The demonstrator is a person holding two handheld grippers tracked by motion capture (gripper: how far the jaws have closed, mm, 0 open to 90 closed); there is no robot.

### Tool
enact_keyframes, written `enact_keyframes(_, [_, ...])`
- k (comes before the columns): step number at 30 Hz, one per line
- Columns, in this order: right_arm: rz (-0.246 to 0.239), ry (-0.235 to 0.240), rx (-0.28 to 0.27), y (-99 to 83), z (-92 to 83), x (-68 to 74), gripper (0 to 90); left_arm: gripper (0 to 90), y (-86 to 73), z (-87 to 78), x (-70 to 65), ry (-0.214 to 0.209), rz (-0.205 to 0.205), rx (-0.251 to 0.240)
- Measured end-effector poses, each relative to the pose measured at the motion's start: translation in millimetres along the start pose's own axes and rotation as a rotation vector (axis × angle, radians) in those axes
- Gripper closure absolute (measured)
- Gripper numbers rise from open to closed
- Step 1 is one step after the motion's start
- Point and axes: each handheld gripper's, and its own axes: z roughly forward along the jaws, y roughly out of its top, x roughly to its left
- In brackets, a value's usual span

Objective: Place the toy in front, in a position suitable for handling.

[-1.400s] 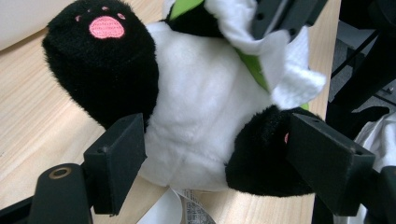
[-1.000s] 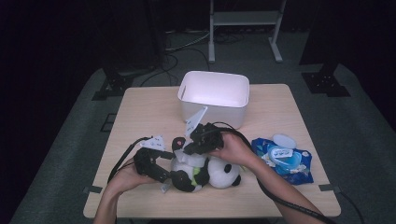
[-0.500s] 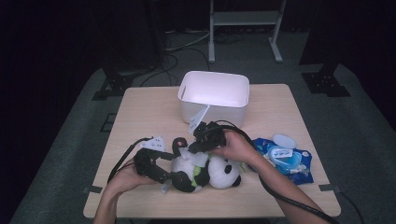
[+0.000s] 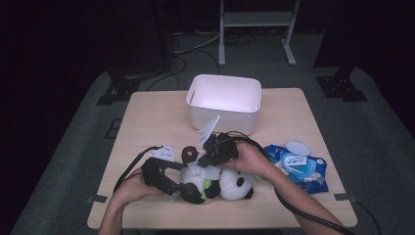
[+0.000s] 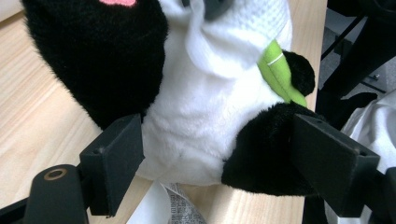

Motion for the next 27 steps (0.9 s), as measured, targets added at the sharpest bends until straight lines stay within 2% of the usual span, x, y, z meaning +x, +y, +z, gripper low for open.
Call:
enact_keyframes(9, [-0.038, 0.013, 0.013, 11.8, 12.4, 8.5, 84.6, 15.7, -0.1, -2.0, 0.6, 0.026, -0.002, -0.002])
enact_keyframes(21, [-0.072, 0.083, 0.041, 16.0, 19.7, 22.5, 84.6, 15.7, -0.3, -0.8, 0.1, 0.021, 0.000, 0.002])
enact_keyframes(23, [-0.069, 0.078, 0.041, 16.8, 18.1, 21.5, 84.6, 15.7, -0.2, -1.2, 0.4, 0.024, 0.000, 0.002])
enact_keyframes(27, [-0.065, 0.036, 0.021, 19.6, 10.7, 15.6, 84.7, 15.7, -0.4, -1.1, 0.7, 0.021, -0.001, 0.002])
